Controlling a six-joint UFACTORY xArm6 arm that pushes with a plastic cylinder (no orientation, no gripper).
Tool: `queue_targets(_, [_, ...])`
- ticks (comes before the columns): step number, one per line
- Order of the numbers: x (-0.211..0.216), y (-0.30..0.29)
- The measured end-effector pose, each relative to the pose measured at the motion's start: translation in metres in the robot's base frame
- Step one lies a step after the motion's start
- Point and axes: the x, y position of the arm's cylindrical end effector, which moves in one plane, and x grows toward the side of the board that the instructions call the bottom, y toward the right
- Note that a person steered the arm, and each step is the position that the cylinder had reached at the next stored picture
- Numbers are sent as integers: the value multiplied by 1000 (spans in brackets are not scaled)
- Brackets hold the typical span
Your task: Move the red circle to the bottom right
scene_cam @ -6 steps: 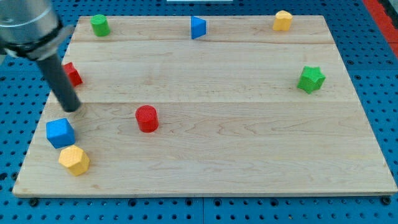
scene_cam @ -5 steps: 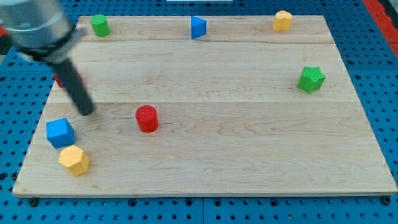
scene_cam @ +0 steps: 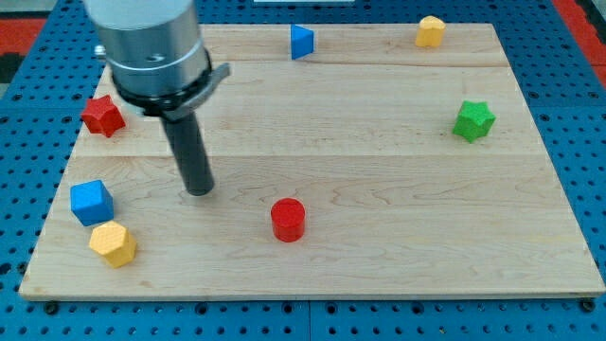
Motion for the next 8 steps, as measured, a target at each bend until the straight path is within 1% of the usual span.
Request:
queue_targets(1, [18, 12])
queue_targets(2, [37, 101])
queue_targets(3, [46, 166])
queue_targets(4, [51, 126])
queue_targets(5, [74, 113])
queue_targets(6, [86, 222])
queue_targets(7, [85, 290])
queue_targets(8, [110, 216])
